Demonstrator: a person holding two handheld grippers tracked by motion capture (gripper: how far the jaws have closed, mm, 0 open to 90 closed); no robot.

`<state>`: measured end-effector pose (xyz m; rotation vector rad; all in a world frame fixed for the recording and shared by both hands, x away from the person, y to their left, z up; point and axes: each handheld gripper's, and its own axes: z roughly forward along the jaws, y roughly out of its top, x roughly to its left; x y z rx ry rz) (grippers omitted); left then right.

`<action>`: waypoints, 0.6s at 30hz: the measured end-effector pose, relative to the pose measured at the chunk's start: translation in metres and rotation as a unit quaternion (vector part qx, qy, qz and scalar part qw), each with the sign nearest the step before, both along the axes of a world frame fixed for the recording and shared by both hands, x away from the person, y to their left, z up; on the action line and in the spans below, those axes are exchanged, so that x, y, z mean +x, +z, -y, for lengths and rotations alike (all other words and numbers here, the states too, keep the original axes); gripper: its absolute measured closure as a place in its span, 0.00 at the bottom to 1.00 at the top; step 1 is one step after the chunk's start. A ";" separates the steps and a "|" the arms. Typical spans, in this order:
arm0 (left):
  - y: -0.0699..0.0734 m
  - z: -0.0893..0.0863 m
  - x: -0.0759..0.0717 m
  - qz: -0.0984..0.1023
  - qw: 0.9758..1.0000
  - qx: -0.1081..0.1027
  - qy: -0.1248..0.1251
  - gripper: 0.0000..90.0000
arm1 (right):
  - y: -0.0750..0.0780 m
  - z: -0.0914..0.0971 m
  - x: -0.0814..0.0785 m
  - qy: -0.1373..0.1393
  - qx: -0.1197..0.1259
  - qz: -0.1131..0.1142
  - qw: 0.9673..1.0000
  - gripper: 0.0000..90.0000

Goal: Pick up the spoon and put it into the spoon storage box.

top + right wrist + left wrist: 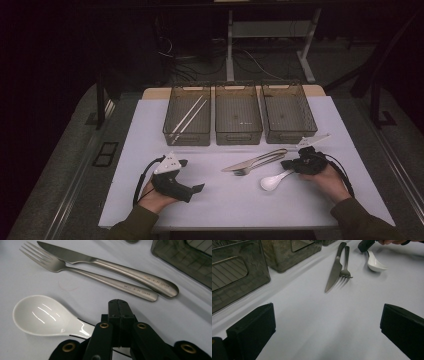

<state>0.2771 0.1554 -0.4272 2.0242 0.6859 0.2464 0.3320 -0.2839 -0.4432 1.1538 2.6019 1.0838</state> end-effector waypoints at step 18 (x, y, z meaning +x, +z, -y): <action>-0.001 0.001 0.000 -0.001 1.000 0.001 -0.003 0.00 | 0.001 0.004 -0.010 0.016 -0.023 -0.024 0.999 1.00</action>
